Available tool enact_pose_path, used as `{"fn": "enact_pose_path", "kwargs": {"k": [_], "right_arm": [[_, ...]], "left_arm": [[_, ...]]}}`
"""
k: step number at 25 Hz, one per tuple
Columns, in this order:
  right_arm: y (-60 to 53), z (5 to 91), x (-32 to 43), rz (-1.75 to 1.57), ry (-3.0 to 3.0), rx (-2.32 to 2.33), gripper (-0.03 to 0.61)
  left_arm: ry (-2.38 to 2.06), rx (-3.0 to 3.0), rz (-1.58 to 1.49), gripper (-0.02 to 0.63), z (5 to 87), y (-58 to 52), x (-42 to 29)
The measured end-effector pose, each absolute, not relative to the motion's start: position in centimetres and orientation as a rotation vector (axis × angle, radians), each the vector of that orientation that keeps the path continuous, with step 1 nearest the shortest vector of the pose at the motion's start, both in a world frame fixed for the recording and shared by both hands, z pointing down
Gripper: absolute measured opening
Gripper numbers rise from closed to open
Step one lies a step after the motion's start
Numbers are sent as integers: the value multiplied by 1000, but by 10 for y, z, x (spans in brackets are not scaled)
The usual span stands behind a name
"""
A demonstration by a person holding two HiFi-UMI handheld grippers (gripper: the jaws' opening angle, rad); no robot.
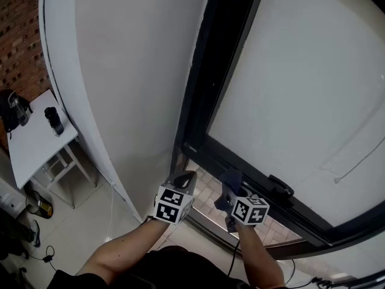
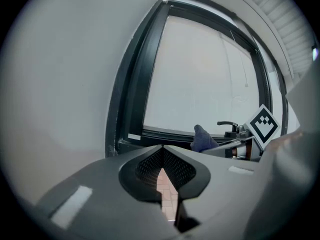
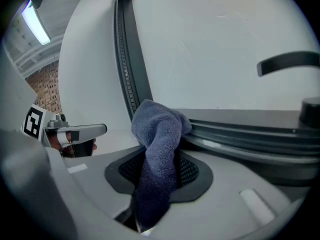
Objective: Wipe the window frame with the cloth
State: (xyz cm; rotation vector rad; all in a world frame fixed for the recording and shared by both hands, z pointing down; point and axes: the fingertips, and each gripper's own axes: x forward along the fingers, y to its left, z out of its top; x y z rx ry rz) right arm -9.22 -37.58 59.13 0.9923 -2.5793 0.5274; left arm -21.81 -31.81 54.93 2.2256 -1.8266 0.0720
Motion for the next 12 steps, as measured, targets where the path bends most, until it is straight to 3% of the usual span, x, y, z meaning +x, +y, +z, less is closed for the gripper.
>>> {"fn": "enact_pose_path", "kwargs": {"k": [12], "right_arm": [[-382, 593, -170, 511, -2585, 929, 129]], "left_arm": [[-1851, 2233, 100, -6, 550, -313, -266]]}}
